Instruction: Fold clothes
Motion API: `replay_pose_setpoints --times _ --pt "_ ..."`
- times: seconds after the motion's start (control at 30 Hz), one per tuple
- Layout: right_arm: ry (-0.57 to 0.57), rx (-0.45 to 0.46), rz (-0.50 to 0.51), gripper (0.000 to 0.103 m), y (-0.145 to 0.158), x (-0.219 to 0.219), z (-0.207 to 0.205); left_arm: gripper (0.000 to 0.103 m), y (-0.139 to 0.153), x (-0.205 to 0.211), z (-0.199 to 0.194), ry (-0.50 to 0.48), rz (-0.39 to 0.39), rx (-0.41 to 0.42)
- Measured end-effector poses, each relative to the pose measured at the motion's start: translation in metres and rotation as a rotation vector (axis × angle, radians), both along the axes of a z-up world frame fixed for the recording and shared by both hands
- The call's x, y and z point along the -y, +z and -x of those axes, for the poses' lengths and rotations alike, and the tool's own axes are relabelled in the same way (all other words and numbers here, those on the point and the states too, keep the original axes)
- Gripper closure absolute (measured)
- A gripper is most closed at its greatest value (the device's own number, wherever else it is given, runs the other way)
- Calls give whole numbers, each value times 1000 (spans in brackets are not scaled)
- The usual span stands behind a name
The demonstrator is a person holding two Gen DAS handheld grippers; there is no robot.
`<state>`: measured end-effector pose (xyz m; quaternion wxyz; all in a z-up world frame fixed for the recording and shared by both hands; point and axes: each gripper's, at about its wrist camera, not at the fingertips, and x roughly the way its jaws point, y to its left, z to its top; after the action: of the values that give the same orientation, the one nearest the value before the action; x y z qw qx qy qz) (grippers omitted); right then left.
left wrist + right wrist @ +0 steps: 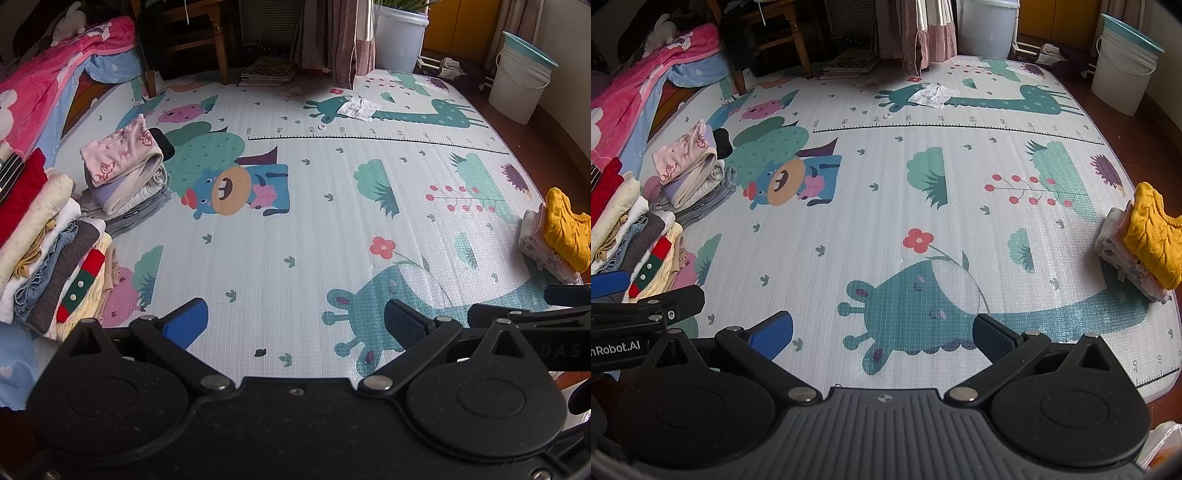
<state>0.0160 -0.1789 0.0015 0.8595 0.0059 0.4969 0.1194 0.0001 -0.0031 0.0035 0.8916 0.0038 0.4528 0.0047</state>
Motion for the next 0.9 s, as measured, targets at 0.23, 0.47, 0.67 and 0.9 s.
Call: replay_pose_setpoints --times 0.23,0.47,0.67,0.9 --pt "1 0 -2 0 -1 2 -1 1 0 -2 0 2 2 0" --pt "7 19 -19 0 6 -4 -3 1 5 -15 -3 48 54 -3" --pt "42 53 -77 0 24 -23 -12 0 19 -46 -7 145 134 22" --pt "193 159 -217 0 60 -57 -19 1 51 -135 -8 401 290 161"
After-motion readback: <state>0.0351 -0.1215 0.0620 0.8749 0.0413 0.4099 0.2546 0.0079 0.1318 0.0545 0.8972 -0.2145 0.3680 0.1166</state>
